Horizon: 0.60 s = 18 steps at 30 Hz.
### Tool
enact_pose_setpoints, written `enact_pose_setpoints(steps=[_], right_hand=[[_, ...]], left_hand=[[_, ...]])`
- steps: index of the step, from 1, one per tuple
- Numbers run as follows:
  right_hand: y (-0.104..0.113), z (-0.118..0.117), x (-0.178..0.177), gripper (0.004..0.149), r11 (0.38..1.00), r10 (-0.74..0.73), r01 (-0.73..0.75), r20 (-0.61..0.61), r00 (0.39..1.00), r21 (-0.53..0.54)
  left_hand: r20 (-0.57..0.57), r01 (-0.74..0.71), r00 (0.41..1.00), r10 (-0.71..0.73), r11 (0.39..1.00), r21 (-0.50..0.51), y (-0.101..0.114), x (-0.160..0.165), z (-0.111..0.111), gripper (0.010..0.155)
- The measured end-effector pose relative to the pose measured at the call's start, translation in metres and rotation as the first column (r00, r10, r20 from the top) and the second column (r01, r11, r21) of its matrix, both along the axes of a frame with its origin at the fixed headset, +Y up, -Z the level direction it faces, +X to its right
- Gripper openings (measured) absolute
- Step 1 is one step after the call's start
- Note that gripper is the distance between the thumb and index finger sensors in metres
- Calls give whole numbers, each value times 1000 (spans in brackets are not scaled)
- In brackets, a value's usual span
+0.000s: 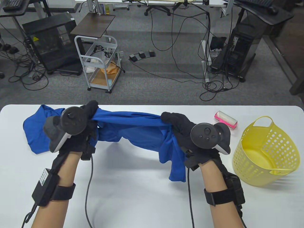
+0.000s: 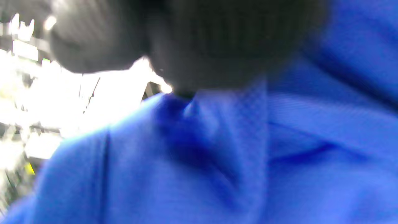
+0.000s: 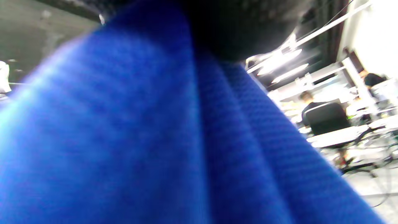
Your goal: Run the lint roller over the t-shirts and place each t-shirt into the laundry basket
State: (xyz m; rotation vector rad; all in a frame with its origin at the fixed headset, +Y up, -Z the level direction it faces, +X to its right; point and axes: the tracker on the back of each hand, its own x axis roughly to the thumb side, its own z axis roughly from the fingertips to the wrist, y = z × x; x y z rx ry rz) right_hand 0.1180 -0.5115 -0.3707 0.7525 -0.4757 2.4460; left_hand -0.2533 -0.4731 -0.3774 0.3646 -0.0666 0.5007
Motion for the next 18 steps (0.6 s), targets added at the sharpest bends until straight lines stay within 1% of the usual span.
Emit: enact_pose_setpoints(steps=[2, 3, 5, 6, 7, 8, 9, 10, 11, 12, 13, 15, 16, 17, 18], right_hand=[[-1, 0, 1, 50, 999, -34, 33, -39, 999, -11], [-1, -2, 2, 44, 998, -43, 40, -60, 997, -45], [0, -3, 4, 37, 997, -37, 33, -50, 998, -76], [1, -4, 7, 35, 998, -37, 36, -18, 999, -52], [1, -5, 8, 34, 999, -41, 42, 6, 999, -30], [2, -7, 10, 33, 998, -40, 42, 48, 998, -41], [1, -8, 11, 34, 996, -40, 45, 62, 997, -72], [0, -9, 12, 34, 995, -58, 64, 82, 995, -77], [-1, -11, 13, 35, 993, -76, 84, 95, 993, -80], [-2, -12, 14, 40, 992, -73, 82, 97, 993, -97], [-3, -13, 14, 43, 992, -70, 79, 97, 993, -98], [-6, -15, 12, 48, 995, -37, 47, 98, 995, -93], [-8, -17, 11, 50, 996, 16, -5, 111, 994, -94], [-10, -18, 10, 49, 995, 43, -31, 123, 992, -96], [-11, -19, 11, 47, 995, 37, -23, 141, 989, -99]], left_hand=[[90, -136, 986, 139, 990, -44, -1, -3, -1, 43], [137, -159, 977, 163, 987, -35, -3, -4, -1, 45], [215, -117, 970, 116, 993, -10, -4, -3, -1, 52], [266, -98, 959, 99, 995, -17, -6, -1, -1, 55], [317, -93, 943, 99, 995, -34, -7, 1, -1, 55], [356, -101, 926, 124, 992, -82, -9, 2, 0, 53], [429, -115, 891, 145, 989, -96, -11, 6, 0, 46], [485, -117, 860, 159, 986, -116, -12, 8, -1, 42], [512, -101, 838, 187, 976, -190, -13, 11, -1, 42], [553, -83, 809, 201, 969, -232, -15, 15, 0, 42], [563, -99, 800, 207, 971, -216, -15, 17, 1, 44], [598, -135, 765, 241, 967, -217, -16, 23, 2, 49], [616, -157, 749, 245, 968, -194, -15, 25, 4, 51], [628, -170, 741, 237, 971, -166, -14, 27, 5, 56], [636, -175, 733, 243, 970, -168, -14, 28, 5, 61]])
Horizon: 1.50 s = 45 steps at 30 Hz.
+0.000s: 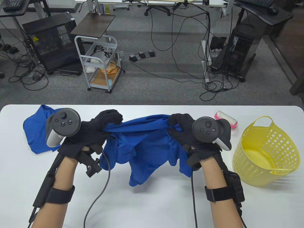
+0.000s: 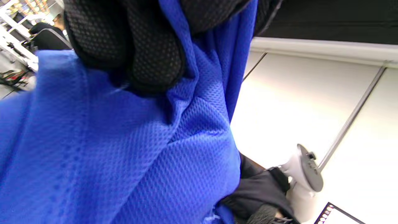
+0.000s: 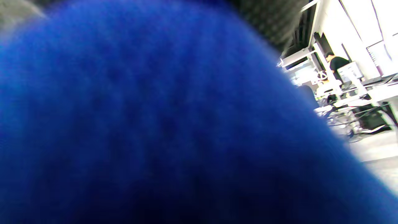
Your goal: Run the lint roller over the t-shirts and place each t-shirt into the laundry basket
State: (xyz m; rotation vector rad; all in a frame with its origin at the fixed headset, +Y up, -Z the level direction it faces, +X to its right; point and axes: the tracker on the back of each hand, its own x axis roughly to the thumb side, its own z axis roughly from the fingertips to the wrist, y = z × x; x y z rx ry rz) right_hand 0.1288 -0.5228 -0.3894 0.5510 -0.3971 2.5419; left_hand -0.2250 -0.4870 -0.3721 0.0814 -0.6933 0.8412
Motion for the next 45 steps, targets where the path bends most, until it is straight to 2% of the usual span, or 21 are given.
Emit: enact_pose_setpoints(steps=[3, 4, 7, 11, 12, 14, 16, 19, 20, 21, 22, 23, 24, 26, 28, 31, 35, 39, 41, 43, 45], right_hand=[[-3, -4, 5, 38, 991, -122, 122, 3, 993, -54], [-3, -5, 6, 38, 988, -139, 139, 0, 990, -64], [-1, -6, 8, 34, 983, -165, 163, -20, 986, -78], [10, 2, 8, 34, 987, -158, 156, -52, 986, -44], [12, 4, 8, 35, 987, -162, 160, -58, 985, -32], [17, 9, 6, 35, 978, -208, 207, -96, 973, -22], [24, 16, 2, 35, 962, -274, 273, -141, 951, -22], [31, 21, -4, 35, 950, -311, 312, -183, 932, -28], [33, 23, -5, 35, 947, -320, 321, -199, 926, -33], [35, 24, -5, 34, 948, -317, 317, -201, 927, -32], [35, 24, -4, 34, 958, -284, 285, -175, 943, -20], [34, 24, -3, 35, 970, -240, 242, -143, 960, -3], [32, 22, -2, 40, 980, -194, 197, -120, 974, 11], [22, 19, -2, 50, 997, -62, 63, -30, 998, 37], [13, 17, -6, 52, 996, -8, 4, 44, 999, 87], [5, 17, -14, 59, 994, -13, -2, 135, 991, 113], [4, 13, -11, 43, 991, -105, 89, 172, 980, 96], [12, 15, -16, 61, 994, -68, 50, 207, 976, 95], [16, 19, -18, 44, 985, -55, 10, 265, 963, 170], [19, 21, -18, 42, 990, -52, 15, 266, 963, 139], [21, 24, -17, 40, 983, -104, 52, 298, 949, 178]], left_hand=[[61, -13, 998, 13, 1000, -5, 0, 6, 1, 58], [65, -7, 998, 8, 1000, -14, 0, 8, 1, 49], [-84, 203, 978, -193, 969, 139, 0, 21, 6, 43], [-201, 395, 910, -363, 906, 151, -9, 29, 0, 47], [-221, 401, 905, -363, 902, 158, -11, 28, -1, 50], [-268, 432, 886, -377, 882, 189, -16, 30, -3, 75], [-368, 541, 816, -445, 811, 220, -21, 35, -2, 99], [-486, 631, 725, -488, 753, 185, -26, 43, -3, 111], [-571, 664, 671, -472, 726, 180, -27, 44, -2, 100], [-598, 665, 666, -446, 718, 205, -27, 43, -2, 82], [-510, 634, 734, -449, 721, 279, -26, 42, -4, 64], [-494, 595, 755, -430, 766, 243, -25, 39, -4, 52], [-488, 552, 774, -403, 807, 209, -24, 35, -3, 49], [-388, 386, 872, -297, 906, 174, -15, 26, -3, 47], [-346, 281, 913, -218, 949, 144, -5, 25, 0, 45], [-341, 239, 924, -170, 956, 171, 13, 28, 8, 44], [-338, 207, 930, -146, 967, 151, 27, 26, 12, 44], [-347, 158, 933, -95, 975, 158, 28, 24, 13, 45], [-352, 101, 935, -33, 979, 178, 29, 19, 13, 45], [-308, 123, 949, -75, 983, 139, 30, 17, 9, 45], [-279, 33, 960, 9, 989, 143, 27, 15, 8, 46]])
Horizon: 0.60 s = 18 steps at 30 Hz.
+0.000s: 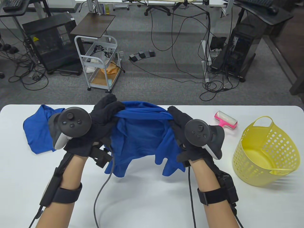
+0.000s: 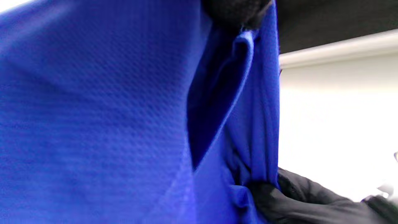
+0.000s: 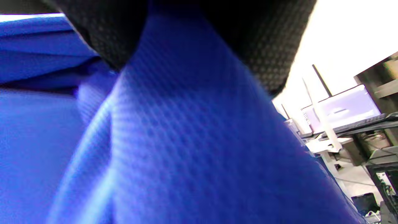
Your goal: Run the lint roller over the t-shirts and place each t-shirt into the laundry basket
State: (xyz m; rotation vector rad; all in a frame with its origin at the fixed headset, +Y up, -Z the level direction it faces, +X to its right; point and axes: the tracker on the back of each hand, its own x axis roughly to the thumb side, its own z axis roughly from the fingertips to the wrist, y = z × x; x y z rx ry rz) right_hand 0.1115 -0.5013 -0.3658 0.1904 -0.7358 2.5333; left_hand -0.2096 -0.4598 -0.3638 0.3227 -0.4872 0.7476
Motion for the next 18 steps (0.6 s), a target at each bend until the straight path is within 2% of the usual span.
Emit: enact_pose_setpoints(steps=[1, 4, 6, 8, 9, 10, 11, 12, 13, 14, 16, 18], right_hand=[[1, 0, 1, 39, 1000, -8, 8, 9, 1000, 3], [6, -4, 4, 38, 1000, 0, 0, 19, 1000, -24], [8, -4, 7, 37, 1000, -9, 10, 24, 1000, -27], [9, -2, 13, 37, 1000, -6, 7, 37, 999, -19], [9, -1, 15, 38, 1000, -11, 12, 50, 999, -14], [9, 0, 18, 38, 1000, -14, 15, 61, 998, -5], [9, 2, 22, 38, 1000, -3, 2, 82, 997, 13], [9, 3, 23, 38, 1000, 18, -19, 86, 996, 15], [9, 5, 24, 38, 999, 42, -45, 99, 994, 25], [10, 8, 25, 37, 996, 77, -82, 102, 992, 44], [14, 14, 25, 37, 990, 109, -117, 104, 989, 81], [23, 22, 27, 37, 984, 98, -112, 101, 990, 140]], left_hand=[[18, -46, 999, 45, 999, 16, -1, 0, -1, 46], [116, -110, 986, 122, 989, -101, -5, -2, -5, 47], [139, -83, 986, 94, 993, -87, -4, -1, -4, 54], [90, 67, 994, -66, 998, -8, -2, 1, 0, 85], [59, 195, 979, -195, 981, 1, -2, 4, 3, 95], [-25, 319, 948, -318, 947, 31, -3, 7, 4, 97], [-151, 487, 864, -480, 873, 14, -6, 10, 4, 96], [-225, 555, 812, -538, 832, 10, -9, 12, 5, 95], [-317, 610, 755, -574, 792, 20, -13, 13, 4, 88], [-379, 621, 725, -574, 784, 1, -16, 13, 4, 79], [-448, 597, 722, -527, 802, 17, -19, 9, 4, 50], [-453, 572, 719, -528, 819, -47, -17, 4, 3, 47]])
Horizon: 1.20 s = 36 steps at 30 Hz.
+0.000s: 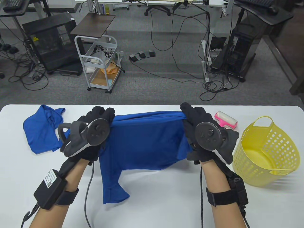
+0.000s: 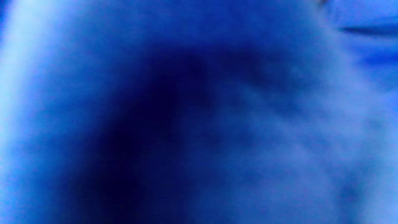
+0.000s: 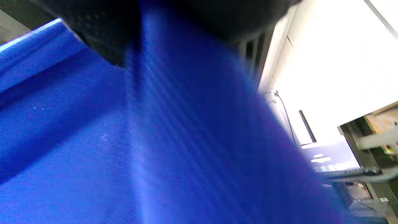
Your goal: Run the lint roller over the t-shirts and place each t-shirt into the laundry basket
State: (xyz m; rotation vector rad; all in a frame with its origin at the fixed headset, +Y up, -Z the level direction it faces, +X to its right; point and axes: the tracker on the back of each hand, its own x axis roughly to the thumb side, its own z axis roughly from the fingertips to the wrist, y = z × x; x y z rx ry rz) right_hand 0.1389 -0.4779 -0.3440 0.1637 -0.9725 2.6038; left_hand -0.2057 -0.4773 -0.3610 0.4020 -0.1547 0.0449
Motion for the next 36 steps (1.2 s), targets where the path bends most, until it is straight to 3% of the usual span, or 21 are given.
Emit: enact_pose_setpoints(steps=[4, 6, 9, 11, 12, 16, 19, 22, 23, 25, 28, 30, 33, 34, 36], right_hand=[[24, 6, 2, 39, 999, -34, 35, -39, 999, 33], [39, 6, 4, 41, 997, -66, 69, -62, 996, 46], [56, -5, 7, 42, 998, -67, 68, -47, 997, 14], [61, -18, 7, 42, 995, -75, 73, -26, 997, -64], [61, -29, 6, 42, 988, -87, 85, -8, 996, -129], [37, -74, -2, 40, 967, -130, 145, 89, 988, -207], [11, -104, -7, 40, 932, -258, 274, 98, 961, -239], [3, -118, -7, 43, 904, -340, 358, 115, 934, -234], [4, -119, -8, 44, 908, -337, 354, 112, 935, -222], [9, -113, -7, 45, 928, -360, 365, 67, 931, -72], [11, -100, -6, 45, 929, -369, 369, -27, 929, 9], [8, -89, -4, 45, 952, -298, 302, -70, 952, 49], [-14, -67, 3, 41, 989, -140, 144, -94, 986, 37], [-22, -62, 5, 40, 996, -87, 88, -97, 991, 1], [-55, -44, 8, 40, 987, 41, -57, -101, 994, -153]], left_hand=[[-58, -17, 998, 12, 997, -79, 9, -11, -5, 54], [-59, -1, 998, -2, 998, -57, 15, -17, -6, 52], [-68, 20, 997, -25, 997, -80, 23, -23, -11, 52], [-64, 20, 998, -27, 993, -118, 26, -24, -18, 53], [-74, 18, 997, -28, 991, -131, 25, -24, -27, 55], [-147, 22, 988, -48, 984, -175, 11, -22, -73, 62], [-173, -175, 974, 145, 969, -174, 3, -26, -102, 60], [-83, -438, 899, 431, 893, -105, 5, -32, -118, 57], [-59, -460, 888, 456, 883, -90, 7, -32, -119, 54], [20, -514, 857, 514, 858, -16, 16, -35, -118, 49], [82, -474, 878, 471, 880, 29, 27, -38, -114, 47], [102, -419, 905, 413, 907, 50, 28, -37, -106, 48], [139, -261, 952, 271, 961, -91, 5, -31, -93, 49], [144, -194, 966, 214, 971, -142, -4, -29, -89, 50], [162, 26, 986, 31, 941, -339, -41, -24, -78, 52]])
